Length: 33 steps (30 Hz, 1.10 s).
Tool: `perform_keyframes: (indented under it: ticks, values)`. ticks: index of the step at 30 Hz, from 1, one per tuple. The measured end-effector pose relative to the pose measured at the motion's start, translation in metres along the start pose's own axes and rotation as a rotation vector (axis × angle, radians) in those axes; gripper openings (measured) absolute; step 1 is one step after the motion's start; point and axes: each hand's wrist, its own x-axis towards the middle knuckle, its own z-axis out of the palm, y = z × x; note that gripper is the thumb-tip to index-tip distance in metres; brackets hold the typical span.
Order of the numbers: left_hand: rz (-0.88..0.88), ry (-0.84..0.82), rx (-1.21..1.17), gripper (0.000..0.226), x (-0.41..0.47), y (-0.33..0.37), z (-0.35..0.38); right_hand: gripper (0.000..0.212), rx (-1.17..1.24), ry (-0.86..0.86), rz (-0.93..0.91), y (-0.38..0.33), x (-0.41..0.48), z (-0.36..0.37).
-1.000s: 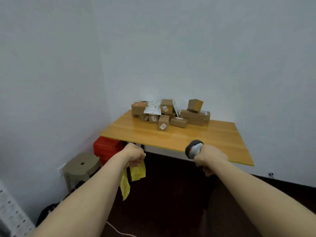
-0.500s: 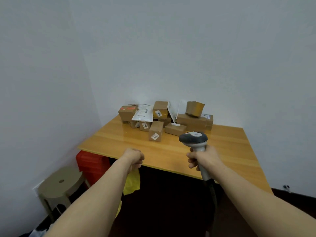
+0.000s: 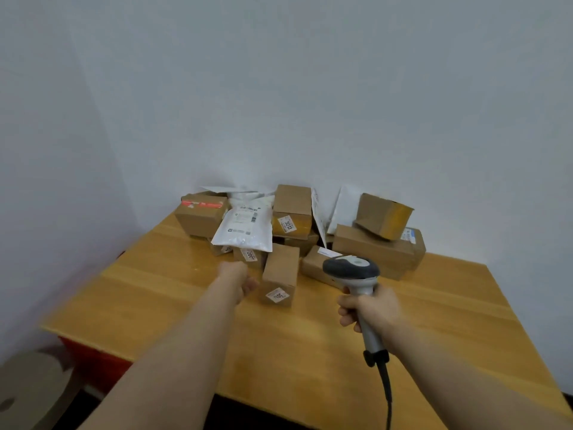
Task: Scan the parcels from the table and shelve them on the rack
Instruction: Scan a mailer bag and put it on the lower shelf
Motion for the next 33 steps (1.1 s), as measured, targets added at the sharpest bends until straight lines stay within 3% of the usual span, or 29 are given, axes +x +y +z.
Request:
perform_keyframes:
  ticks: [3, 8, 11, 17, 21, 24, 27, 29, 33]
  values:
    - [-0.025, 0.02, -0.109, 0.028, 0.048, 0.024, 0.014, 0.011, -0.034, -0.003, 0.025, -0.009, 0.048, 0.013]
    - [-0.13, 0.009, -0.488, 0.039, 0.106, 0.049, 0.027, 0.004, -0.087, -0.011, 0.076, -0.008, 0.092, 0.024]
    - [-0.201, 0.045, -0.659, 0.043, 0.132, 0.056, 0.028, 0.01, -0.104, -0.024, 0.103, -0.006, 0.107, 0.027]
    - [-0.351, -0.05, -0.806, 0.004, 0.151, 0.058, 0.032, 0.013, -0.103, -0.057, 0.12, -0.005, 0.118, 0.032]
    - [-0.28, 0.025, -0.83, 0.043, 0.135, 0.068, 0.026, 0.011, -0.097, -0.091, 0.093, -0.006, 0.112, 0.032]
    - [-0.28, 0.053, -0.971, 0.03, 0.148, 0.064, 0.029, 0.014, -0.097, -0.114, 0.092, -0.001, 0.116, 0.032]
    - [-0.224, 0.171, -0.927, 0.044, 0.157, 0.055, 0.028, 0.015, -0.098, -0.126, 0.117, 0.005, 0.123, 0.037]
    - [-0.205, 0.172, -0.853, 0.042, 0.162, 0.053, 0.025, 0.014, -0.093, -0.136, 0.12, 0.006, 0.129, 0.041]
    - [-0.214, 0.092, -0.727, 0.008, 0.154, 0.058, 0.021, 0.016, -0.104, -0.127, 0.121, 0.006, 0.136, 0.048]
